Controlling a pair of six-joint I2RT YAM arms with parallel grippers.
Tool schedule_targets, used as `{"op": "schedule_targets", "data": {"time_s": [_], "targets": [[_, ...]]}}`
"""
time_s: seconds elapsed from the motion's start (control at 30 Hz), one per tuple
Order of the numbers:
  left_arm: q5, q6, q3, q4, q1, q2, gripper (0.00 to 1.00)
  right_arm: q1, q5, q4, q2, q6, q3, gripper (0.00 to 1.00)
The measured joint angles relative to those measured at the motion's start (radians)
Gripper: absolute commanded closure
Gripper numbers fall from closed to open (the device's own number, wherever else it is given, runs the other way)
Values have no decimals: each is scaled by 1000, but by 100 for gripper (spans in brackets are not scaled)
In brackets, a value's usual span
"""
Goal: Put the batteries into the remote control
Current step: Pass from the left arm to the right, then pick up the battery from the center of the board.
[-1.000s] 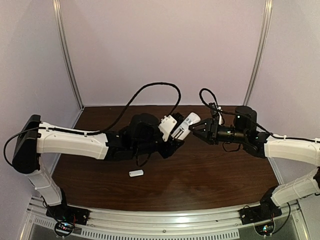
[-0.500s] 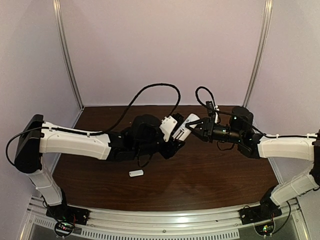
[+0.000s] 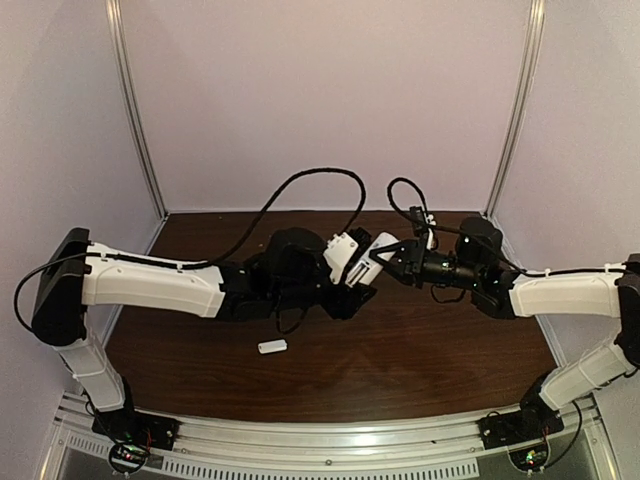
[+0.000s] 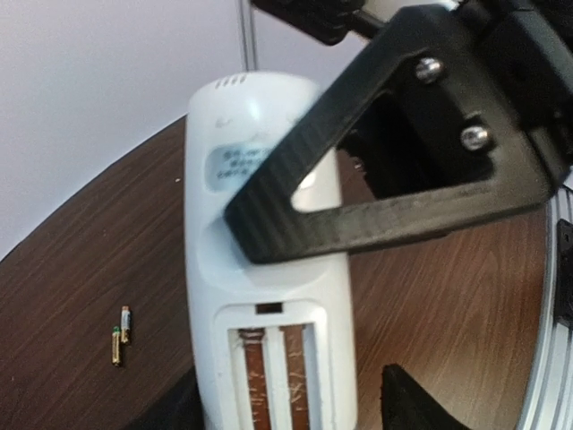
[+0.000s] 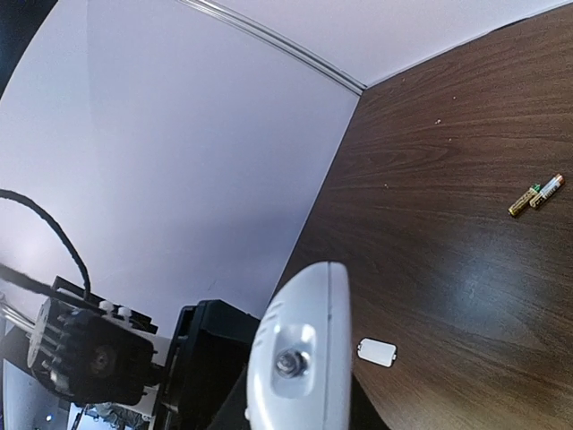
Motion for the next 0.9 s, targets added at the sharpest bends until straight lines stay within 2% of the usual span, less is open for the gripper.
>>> {"op": "schedule_targets", "data": {"time_s": [0.1, 0.2, 0.37, 0.53, 0.7, 0.9], "targets": [[51, 1, 9, 1, 7, -5, 18, -14, -3, -2, -2, 2, -19, 100], [97, 5, 7, -14, 42, -28, 16, -56, -3, -33, -22, -3, -53, 100], [183, 8, 17, -90, 219, -81, 30, -131, -5, -92, -83, -29, -112, 100], [200, 47, 120, -258, 390, -27, 40, -183, -29, -126, -131, -50, -155, 100], [192, 107, 314, -409, 400, 151, 51, -219, -55, -139, -142, -55, -177, 100], [203, 146, 456, -525, 393, 369, 59, -243, -80, -150, -142, -66, -185, 100]]}}
